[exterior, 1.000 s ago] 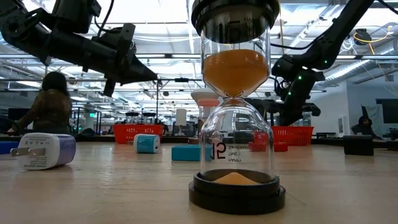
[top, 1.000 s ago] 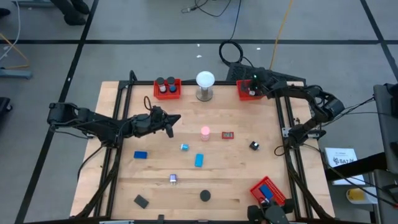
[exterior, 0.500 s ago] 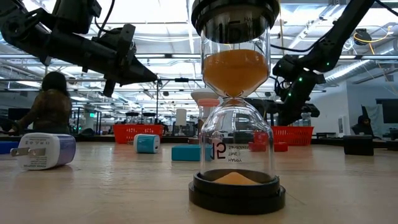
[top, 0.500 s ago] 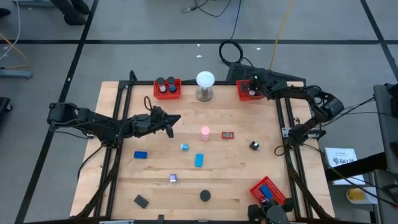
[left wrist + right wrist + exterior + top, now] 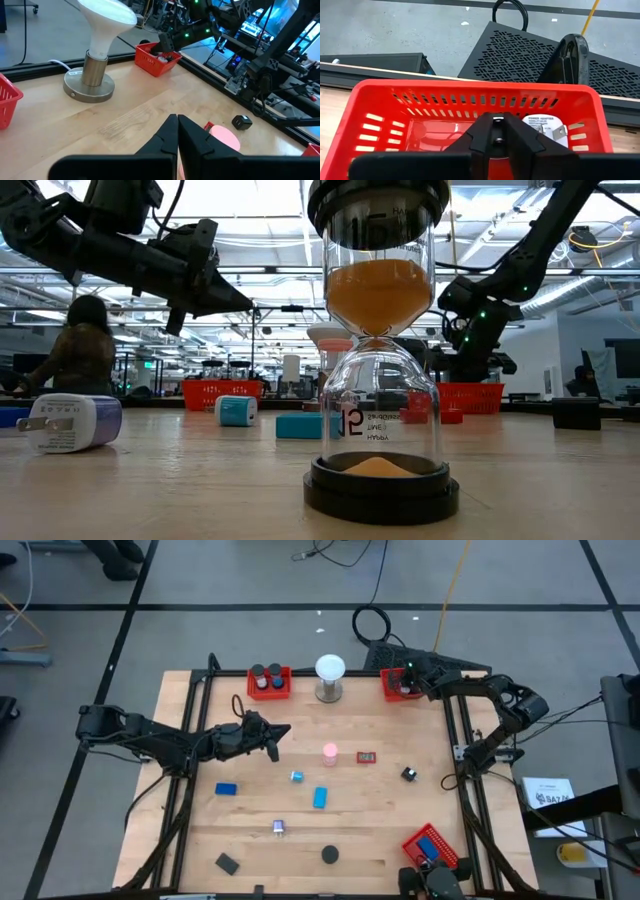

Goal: Pick & Place Office items
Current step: Put the white charger adapter into the top right red bin, then put the light blue digital clock into the bottom right red bin

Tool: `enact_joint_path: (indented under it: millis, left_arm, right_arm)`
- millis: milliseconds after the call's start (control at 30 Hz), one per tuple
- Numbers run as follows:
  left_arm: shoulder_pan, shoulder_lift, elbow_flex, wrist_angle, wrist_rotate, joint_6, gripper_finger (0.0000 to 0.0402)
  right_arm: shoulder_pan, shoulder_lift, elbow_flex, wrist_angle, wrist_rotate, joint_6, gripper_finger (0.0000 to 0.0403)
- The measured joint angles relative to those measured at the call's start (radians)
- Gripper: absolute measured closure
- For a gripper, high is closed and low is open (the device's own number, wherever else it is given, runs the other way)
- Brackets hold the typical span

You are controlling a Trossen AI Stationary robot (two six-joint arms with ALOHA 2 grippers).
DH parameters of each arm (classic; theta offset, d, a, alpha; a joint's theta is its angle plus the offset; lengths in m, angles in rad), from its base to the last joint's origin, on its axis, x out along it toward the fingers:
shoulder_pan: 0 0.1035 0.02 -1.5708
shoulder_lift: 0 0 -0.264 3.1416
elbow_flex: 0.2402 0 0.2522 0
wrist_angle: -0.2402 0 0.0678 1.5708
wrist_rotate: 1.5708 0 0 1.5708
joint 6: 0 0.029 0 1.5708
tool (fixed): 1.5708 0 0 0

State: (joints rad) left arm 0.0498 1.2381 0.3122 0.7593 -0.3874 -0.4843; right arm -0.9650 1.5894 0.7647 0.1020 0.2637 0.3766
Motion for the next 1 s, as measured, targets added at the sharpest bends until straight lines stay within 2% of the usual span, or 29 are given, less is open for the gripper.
enact_joint_path:
  millis: [267,400,533,633,767,900,1000]
  left_arm:
    - [0.0,0.0,0.0,0.0,0.0,0.005,0.0389]
    - [0.0,0.0,0.0,0.0,0.0,0.008,0.0399]
    - [0.0,0.0,0.0,0.0,-0.001,0.007,0.0391]
    - [0.0,0.0,0.0,0.0,0.0,0.0,0.0383]
    - [0.0,0.0,0.0,0.001,0.0,0.001,0.0383]
    - [0.0,0.0,0.0,0.005,0.0,0.005,0.0392]
    - [0.004,0.0,0.0,0.005,0.0,0.008,0.0399]
  right_arm:
    - [0.003,-0.034,0.0,-0.007,0.003,-0.002,0.0304]
    - [0.004,-0.086,0.0,-0.011,0.003,-0.006,0.0282]
    - [0.007,-0.16,0.0,-0.027,-0.007,-0.025,0.0274]
    - [0.018,-0.237,0.0,-0.064,-0.06,-0.036,0.0286]
    - [0.086,-0.362,0.0,-0.158,-0.081,-0.054,0.0327]
    - [0.207,-0.474,0.0,-0.242,-0.082,-0.057,0.0385]
    - [0.322,-0.534,0.0,-0.278,-0.082,-0.057,0.0396]
